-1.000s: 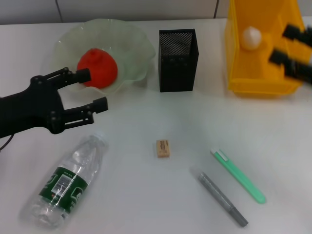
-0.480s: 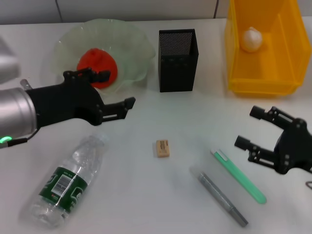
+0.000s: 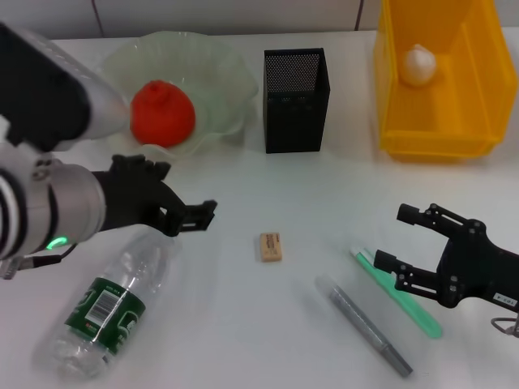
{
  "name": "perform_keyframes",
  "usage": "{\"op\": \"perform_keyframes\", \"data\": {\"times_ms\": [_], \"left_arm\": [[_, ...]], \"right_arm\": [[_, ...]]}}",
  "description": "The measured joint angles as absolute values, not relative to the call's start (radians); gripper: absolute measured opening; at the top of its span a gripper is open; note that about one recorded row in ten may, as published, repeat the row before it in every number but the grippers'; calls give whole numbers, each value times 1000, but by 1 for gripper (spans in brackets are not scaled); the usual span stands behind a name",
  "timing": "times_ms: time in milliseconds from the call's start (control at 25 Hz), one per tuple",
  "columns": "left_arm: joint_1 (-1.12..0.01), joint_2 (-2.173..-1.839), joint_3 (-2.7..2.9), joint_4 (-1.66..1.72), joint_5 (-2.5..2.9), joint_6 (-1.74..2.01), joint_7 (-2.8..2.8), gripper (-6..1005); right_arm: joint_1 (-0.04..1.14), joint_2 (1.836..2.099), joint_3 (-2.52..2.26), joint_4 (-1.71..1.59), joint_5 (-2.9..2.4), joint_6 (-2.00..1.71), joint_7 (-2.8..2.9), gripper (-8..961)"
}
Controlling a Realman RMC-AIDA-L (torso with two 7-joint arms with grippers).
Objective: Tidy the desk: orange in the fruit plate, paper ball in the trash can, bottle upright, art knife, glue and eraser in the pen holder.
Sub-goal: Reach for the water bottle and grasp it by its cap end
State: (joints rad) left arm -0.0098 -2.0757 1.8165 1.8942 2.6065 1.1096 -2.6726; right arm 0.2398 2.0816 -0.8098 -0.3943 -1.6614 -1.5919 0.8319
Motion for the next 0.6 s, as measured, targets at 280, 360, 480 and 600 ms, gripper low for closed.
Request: {"op": "perform_keyframes", "data": {"times_ms": [280,360,480,600], "left_arm": [[-67,-2079,1862,1895,2754,1225,-2829,743],[-80,-2079,1862,1878,2757,1242,-2844,738],[-101,-2079,1857,1840,2759,1241,-2862,732],[-116,-2080,1848,1811,2760,1239,-2873,725]], "right_arm": [[254,2082,-812,-366,-1666,-1569,827,800],[254,2082,-812,-365,-1668,-1567,826,800],[258,2082,-812,-364,-1669,-1559,826,799],[261,2083,-811,-362,-1672,-1554,826,799]]}}
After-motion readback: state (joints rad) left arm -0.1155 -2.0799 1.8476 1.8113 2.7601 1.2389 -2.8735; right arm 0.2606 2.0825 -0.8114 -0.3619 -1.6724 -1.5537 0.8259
